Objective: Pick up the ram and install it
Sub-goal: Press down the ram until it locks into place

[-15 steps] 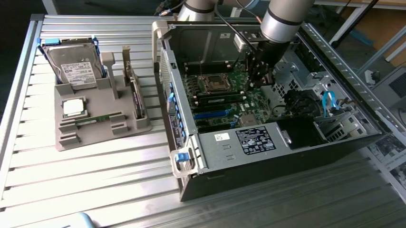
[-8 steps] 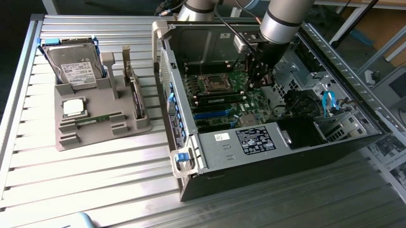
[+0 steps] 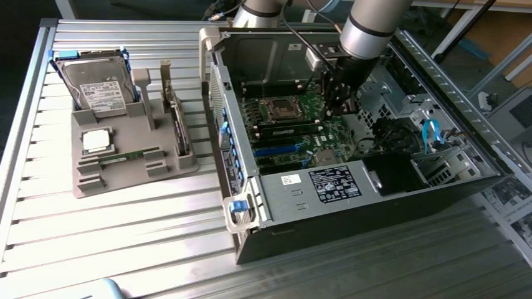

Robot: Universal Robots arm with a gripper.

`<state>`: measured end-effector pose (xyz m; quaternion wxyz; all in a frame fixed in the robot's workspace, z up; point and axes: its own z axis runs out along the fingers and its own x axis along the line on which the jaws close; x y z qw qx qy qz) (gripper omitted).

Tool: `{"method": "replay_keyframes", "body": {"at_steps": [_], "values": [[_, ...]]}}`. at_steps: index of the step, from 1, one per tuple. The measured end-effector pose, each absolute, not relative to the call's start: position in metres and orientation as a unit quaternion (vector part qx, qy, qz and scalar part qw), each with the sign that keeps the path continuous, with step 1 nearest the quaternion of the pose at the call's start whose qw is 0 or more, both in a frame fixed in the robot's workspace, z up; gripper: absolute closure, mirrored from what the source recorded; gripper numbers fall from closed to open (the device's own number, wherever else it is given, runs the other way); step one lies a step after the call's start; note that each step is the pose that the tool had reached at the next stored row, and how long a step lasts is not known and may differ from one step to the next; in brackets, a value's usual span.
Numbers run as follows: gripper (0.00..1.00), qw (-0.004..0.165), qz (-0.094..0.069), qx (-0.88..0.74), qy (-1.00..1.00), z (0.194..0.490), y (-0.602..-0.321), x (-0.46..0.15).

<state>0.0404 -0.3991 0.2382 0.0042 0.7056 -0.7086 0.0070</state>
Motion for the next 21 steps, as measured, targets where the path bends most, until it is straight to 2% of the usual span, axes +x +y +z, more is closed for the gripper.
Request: {"method": "replay_keyframes", "body": {"at_steps": [21], "values": [[0.89,0.004,0.007,0.706,-0.709,0.2315,-0.3990,0.0367]]}}
